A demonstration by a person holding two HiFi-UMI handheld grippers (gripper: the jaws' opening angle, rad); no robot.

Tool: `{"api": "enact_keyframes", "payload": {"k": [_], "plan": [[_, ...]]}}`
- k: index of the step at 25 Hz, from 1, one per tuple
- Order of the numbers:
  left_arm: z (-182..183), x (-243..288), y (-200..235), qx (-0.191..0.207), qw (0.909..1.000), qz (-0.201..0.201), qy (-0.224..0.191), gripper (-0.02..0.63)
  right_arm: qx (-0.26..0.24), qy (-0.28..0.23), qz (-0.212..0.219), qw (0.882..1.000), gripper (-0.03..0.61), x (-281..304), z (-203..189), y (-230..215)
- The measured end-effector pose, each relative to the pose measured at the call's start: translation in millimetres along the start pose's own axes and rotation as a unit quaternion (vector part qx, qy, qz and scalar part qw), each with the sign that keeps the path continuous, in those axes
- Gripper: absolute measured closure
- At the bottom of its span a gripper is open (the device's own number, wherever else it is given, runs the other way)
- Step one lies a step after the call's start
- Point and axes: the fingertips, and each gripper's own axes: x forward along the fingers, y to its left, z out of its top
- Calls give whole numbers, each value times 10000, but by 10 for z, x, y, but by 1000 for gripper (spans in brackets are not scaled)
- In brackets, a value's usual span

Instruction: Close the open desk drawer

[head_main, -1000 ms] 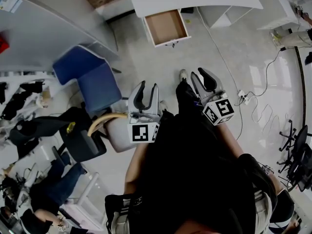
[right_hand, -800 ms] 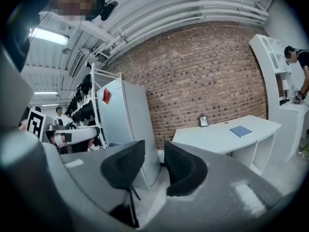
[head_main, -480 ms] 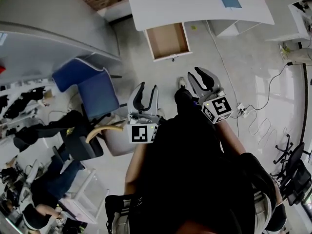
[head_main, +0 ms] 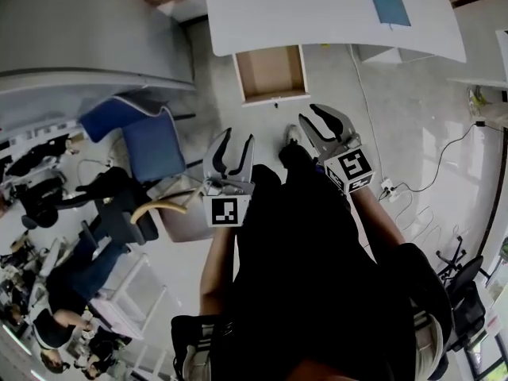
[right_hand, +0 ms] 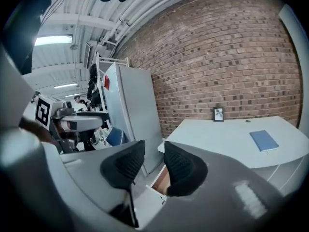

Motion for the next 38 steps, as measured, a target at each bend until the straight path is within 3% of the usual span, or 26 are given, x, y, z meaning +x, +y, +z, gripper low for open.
{"api": "enact_keyframes", "payload": {"k": [2,6,13,19,23,26,38], "plan": [[-116,130,-34,624,9974,-200,312,419,-138,171,139,9997,446,100,-67,-101],[-322,318,-37,1080,9909,-399,699,416,-414,498,384,9972,446,302,-205,-229],[-686,621,15,1425,9811,-709,1096,402,-881,1142,706,9870,446,594,-550,-340],[-1275,884,97,1746,9621,-1181,1731,399,-1010,1712,845,9764,446,820,-1021,-461],[-1735,1001,120,1679,9498,-1472,2193,397,-1199,2072,823,9674,446,949,-1318,-565],[-2007,1095,102,1817,9392,-1708,2360,397,-1336,2389,880,9578,446,1054,-1597,-640],[-2944,1245,65,2100,9114,-2126,2830,397,-2080,3341,1423,9082,446,1354,-2608,-818]]}}
